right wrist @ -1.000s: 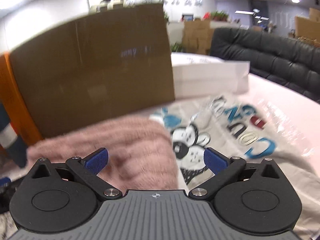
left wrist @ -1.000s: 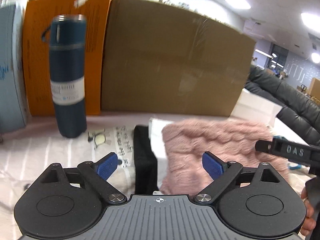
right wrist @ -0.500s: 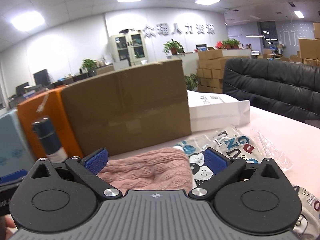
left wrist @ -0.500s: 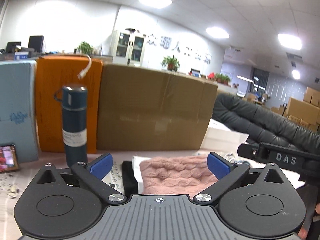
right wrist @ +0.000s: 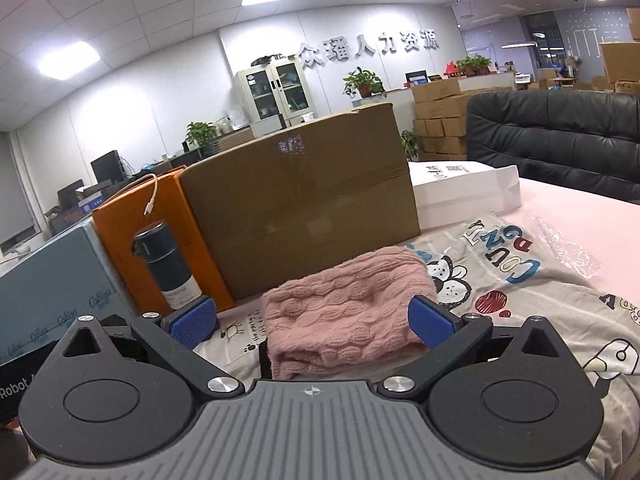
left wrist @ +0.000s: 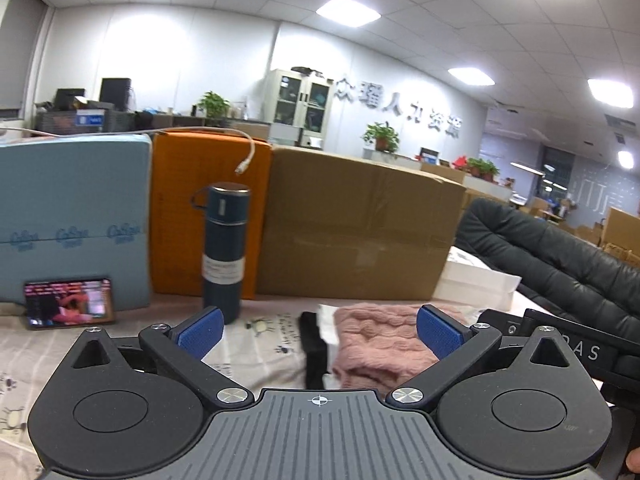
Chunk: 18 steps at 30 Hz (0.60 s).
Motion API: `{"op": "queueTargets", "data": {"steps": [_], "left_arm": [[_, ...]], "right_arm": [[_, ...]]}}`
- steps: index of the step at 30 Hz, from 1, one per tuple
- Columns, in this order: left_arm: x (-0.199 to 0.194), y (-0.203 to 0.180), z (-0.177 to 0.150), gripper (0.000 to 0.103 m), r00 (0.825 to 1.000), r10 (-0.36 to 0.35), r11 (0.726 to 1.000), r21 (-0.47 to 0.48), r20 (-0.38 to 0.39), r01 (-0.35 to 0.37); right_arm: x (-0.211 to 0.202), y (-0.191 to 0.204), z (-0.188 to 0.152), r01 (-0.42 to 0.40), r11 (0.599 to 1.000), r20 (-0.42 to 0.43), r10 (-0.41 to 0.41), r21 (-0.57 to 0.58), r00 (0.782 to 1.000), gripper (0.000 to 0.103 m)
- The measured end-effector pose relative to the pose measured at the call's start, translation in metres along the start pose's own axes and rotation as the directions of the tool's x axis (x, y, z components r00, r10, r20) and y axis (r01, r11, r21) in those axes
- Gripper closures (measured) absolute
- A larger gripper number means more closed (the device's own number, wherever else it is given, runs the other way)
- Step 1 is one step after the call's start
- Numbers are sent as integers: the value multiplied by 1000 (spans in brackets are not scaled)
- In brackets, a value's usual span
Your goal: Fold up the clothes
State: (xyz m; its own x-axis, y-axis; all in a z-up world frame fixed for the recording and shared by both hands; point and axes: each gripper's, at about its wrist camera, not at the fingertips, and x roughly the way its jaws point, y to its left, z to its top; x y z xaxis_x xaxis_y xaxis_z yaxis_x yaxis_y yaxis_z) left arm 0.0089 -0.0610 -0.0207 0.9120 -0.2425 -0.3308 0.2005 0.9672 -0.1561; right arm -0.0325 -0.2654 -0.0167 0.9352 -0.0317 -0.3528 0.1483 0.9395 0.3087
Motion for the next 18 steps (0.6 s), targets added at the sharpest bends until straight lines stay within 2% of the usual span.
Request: {"op": "queueTargets", "data": {"steps": [5, 18], "left_arm": [[-4, 3, -2, 0, 999, 32, 999, 12, 17, -32], [11, 4, -1, 0, 1000, 5, 999, 41, 1, -5]], "right_arm": [[4, 1, 0, 11, 1000, 10, -11, -15, 1000, 0], [18, -5, 3, 39, 999, 28, -39, 23, 999, 0]]}}
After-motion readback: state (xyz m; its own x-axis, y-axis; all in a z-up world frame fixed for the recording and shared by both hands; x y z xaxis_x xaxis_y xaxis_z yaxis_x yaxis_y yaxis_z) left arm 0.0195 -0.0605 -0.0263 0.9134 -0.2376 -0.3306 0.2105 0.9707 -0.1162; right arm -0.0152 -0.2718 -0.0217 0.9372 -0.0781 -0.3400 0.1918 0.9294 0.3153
